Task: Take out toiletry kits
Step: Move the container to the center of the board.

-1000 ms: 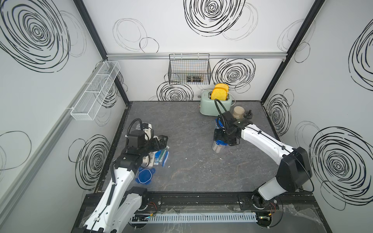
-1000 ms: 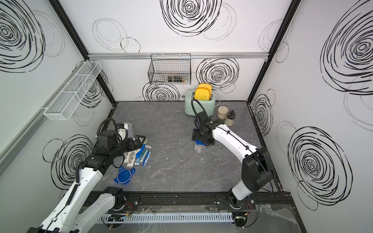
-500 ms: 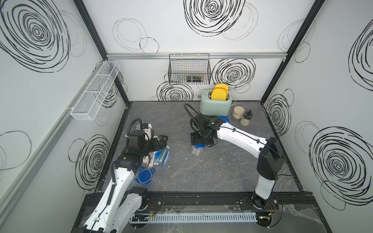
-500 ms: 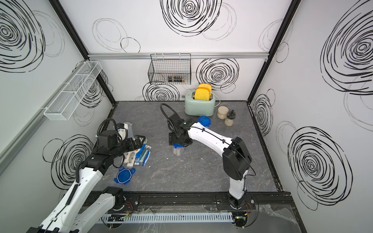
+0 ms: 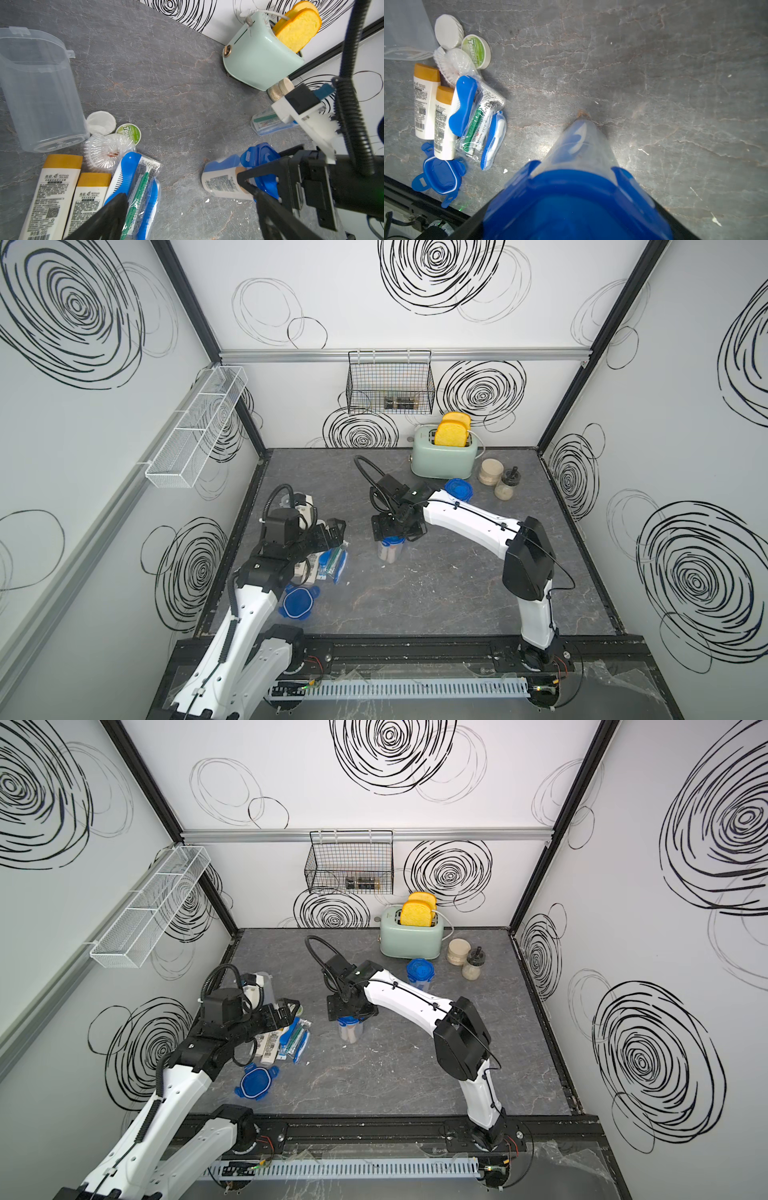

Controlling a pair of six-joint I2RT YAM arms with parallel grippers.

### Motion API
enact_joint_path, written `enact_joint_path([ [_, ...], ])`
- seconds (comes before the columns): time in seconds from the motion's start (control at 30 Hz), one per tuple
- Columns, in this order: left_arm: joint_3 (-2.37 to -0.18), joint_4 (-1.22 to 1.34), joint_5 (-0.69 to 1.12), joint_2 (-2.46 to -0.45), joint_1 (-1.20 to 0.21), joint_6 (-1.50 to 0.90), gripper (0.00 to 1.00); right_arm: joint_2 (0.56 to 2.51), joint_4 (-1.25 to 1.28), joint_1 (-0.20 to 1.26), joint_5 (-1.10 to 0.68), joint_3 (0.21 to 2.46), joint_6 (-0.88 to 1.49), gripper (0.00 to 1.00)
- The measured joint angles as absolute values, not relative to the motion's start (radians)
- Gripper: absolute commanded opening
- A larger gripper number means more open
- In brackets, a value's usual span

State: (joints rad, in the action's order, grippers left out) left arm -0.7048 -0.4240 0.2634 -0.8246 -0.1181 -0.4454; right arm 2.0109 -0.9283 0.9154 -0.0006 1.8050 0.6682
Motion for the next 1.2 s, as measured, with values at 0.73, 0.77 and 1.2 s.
enact_joint_path([
  [0.73,-0.705,-0.424,0.262,-0.83,-0.133,-0.445,1.0,1.909,-0.933,0.927,-0.043,1.744,0.606,0.98],
  [0.77,-0.705,-0.424,0.261,-0.83,-0.133,-0.445,1.0,1.895,-0.932,0.927,-0.046,1.736,0.601,0.98],
  [1.2,-0.705,-0.424,0.257,-0.828,-0.157,-0.448,0.96,1.623,-0.813,0.885,-0.169,1.472,0.502,0.97],
])
